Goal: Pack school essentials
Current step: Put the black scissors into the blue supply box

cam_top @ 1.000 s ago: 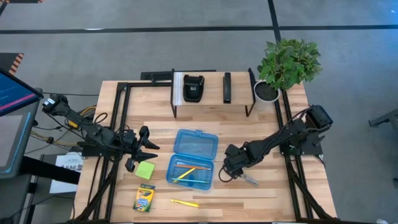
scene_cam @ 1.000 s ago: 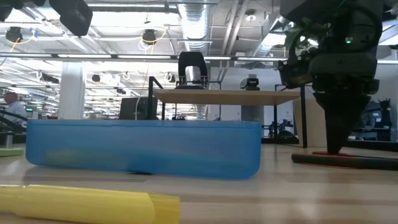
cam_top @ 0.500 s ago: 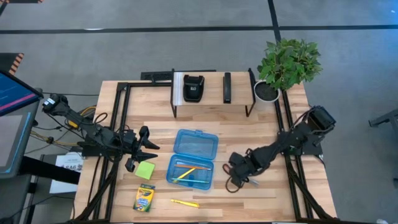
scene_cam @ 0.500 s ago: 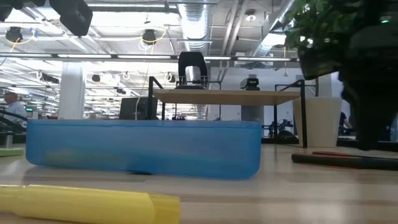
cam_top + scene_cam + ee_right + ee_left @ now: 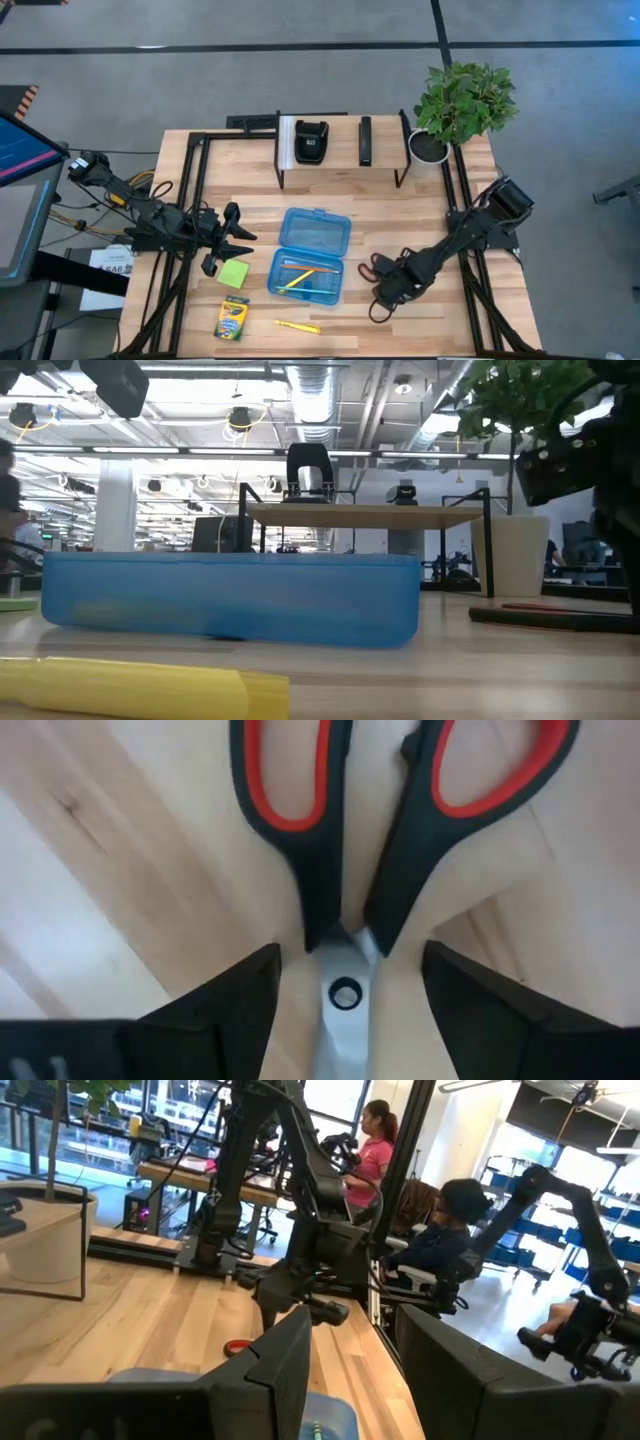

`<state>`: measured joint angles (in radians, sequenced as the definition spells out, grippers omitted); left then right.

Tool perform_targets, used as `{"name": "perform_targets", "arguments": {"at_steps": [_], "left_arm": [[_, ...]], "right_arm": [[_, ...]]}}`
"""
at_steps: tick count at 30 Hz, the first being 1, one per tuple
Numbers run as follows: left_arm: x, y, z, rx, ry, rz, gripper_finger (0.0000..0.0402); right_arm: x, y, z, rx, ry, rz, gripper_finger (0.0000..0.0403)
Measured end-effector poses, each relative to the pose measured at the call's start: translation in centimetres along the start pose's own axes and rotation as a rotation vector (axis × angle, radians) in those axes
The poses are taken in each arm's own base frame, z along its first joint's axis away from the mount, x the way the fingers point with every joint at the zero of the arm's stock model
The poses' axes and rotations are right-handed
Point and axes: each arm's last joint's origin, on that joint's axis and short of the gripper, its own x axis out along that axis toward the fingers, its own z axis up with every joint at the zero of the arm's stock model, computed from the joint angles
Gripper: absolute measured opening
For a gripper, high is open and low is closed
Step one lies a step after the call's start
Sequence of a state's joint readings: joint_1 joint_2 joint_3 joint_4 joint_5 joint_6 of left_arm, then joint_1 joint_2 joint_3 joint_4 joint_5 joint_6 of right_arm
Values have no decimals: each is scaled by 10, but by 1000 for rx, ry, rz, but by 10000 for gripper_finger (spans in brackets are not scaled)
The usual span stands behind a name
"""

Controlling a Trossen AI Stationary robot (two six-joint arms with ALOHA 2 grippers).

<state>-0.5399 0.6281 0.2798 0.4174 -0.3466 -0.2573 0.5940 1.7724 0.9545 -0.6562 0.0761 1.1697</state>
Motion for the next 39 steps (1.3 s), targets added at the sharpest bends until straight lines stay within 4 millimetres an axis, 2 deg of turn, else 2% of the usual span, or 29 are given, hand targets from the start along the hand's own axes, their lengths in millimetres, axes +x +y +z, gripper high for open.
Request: {"name": "perform_targets", "arguments": {"at_steps": [3, 6, 9, 14, 15, 23, 39], "left_arm": [[0, 0, 0, 0, 0, 0, 138], [0, 0, 0, 0, 1, 1, 138], [0, 0, 0, 0, 1, 1, 138], [0, 0, 0, -1, 0, 1, 138], [0, 0, 0, -1, 1, 1, 138], [0, 0, 0, -1, 1, 1, 138], [2, 0, -4, 8, 27, -3, 138]], "right_arm": [[9, 1, 1, -13, 35, -24, 264], [11, 2, 1, -14, 43, -26, 234], [11, 3, 1, -9, 44, -14, 173], [4, 1, 3, -5, 27, 15, 39], [4, 1, 4, -7, 26, 18, 25], [2, 2, 6, -7, 11, 9, 23], [-16, 12, 14, -52, -75, 72, 14]]}}
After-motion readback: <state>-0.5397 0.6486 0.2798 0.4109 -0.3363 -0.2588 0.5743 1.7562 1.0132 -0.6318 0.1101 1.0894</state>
